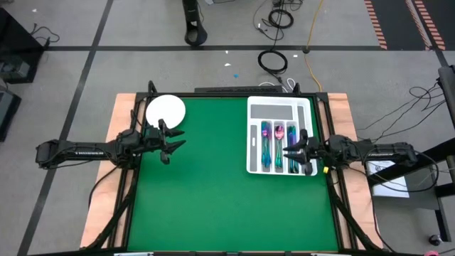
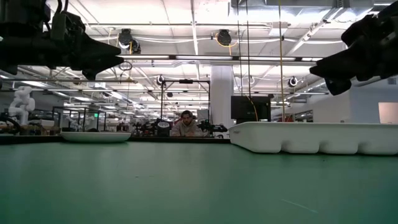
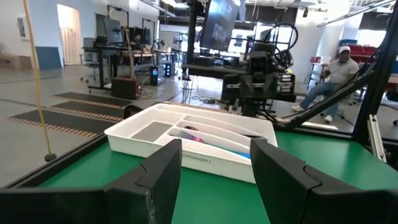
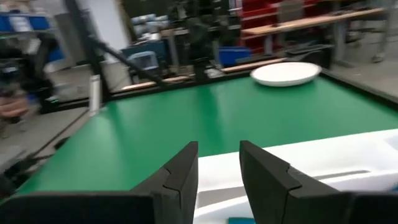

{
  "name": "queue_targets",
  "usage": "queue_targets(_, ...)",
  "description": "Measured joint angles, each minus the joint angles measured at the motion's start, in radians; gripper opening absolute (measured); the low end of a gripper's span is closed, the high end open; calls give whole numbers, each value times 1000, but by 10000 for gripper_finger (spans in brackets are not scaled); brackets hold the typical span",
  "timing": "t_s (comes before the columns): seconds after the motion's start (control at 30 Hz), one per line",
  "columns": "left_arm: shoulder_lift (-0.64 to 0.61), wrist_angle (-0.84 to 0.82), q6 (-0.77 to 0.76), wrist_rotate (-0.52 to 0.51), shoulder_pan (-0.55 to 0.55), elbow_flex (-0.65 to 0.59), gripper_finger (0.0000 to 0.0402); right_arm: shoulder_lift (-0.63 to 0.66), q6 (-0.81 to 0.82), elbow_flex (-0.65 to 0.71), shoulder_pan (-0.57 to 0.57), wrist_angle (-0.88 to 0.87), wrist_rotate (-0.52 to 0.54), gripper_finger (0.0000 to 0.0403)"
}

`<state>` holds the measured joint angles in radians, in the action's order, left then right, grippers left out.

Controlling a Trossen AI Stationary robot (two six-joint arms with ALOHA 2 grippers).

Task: Sort silverware
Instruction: Return to Home Position

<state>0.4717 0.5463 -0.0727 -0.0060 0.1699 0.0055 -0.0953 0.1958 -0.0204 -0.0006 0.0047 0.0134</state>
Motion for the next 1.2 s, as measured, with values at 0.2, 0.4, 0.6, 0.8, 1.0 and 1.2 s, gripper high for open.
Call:
queue_targets(0.2,0,41,63,68,0,0,191,14,1,0,0,3,-68,106)
queue_targets(0.4,0,23,57,-67,0,0,191,3,-13,0,0,3,-65,106)
queue_targets(0.6,1,10,55,-82,0,-1,191,3,5,0,0,4,-66,106)
queue_targets(0.8,1,11,55,-82,0,-1,191,3,2,0,0,4,-66,106)
queue_targets(1.0,1,12,54,-82,0,-1,191,3,2,0,0,4,-66,106)
queue_targets(1.2,1,12,54,-83,0,-1,191,3,2,0,0,4,-67,106)
